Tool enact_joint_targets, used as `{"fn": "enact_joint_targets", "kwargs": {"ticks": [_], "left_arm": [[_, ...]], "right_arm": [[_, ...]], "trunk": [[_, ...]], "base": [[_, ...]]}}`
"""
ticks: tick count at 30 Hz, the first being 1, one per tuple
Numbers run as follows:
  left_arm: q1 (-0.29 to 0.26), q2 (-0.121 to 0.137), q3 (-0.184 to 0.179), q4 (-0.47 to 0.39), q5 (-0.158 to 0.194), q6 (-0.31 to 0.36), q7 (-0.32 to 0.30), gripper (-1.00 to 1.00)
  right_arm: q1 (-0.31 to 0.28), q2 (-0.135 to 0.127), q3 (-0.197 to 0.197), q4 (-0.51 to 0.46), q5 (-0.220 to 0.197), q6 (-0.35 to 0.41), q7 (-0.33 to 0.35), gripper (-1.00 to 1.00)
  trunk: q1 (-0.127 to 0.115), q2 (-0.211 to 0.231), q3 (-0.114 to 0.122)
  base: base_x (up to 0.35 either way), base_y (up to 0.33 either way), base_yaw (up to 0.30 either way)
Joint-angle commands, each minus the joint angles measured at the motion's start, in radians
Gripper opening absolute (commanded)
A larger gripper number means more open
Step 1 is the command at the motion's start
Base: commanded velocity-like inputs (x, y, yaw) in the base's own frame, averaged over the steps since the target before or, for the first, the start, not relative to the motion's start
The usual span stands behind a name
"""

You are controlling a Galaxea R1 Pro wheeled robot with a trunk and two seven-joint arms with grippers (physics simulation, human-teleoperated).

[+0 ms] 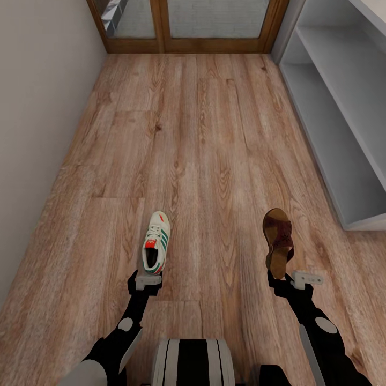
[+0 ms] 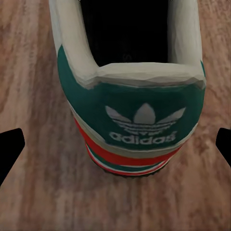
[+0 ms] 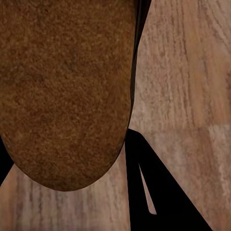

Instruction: Pick up the two gym shoes and the two sandals from the corridor floor and place them onto the hallstand (shoe rack) in the corridor, making sure they are on the rack and not on the floor. Arrange them so the two gym shoes are next to each other and the two sandals are next to each other.

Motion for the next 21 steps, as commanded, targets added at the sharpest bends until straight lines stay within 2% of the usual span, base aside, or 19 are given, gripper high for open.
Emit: {"fn": "enact_joint_targets", "kwargs": {"ticks": [1,21], "left_arm": [[-0.001,0.001,-0.006,0.001,0.0,-0.004,0.009,1.0],[-0.001,0.001,-0.006,0.001,0.0,-0.004,0.009,1.0]], "right_arm": [[0.0,0.0,-0.001,-0.001,-0.002,0.007,0.001,-1.0],[0.0,0.0,-0.001,-0.001,-0.002,0.006,0.001,-1.0]], "trunk": [[0.0,0.0,0.0],[0.0,0.0,0.0]], "base": [[0.0,0.0,0.0],[0.028,-0.008,0.0]]}}
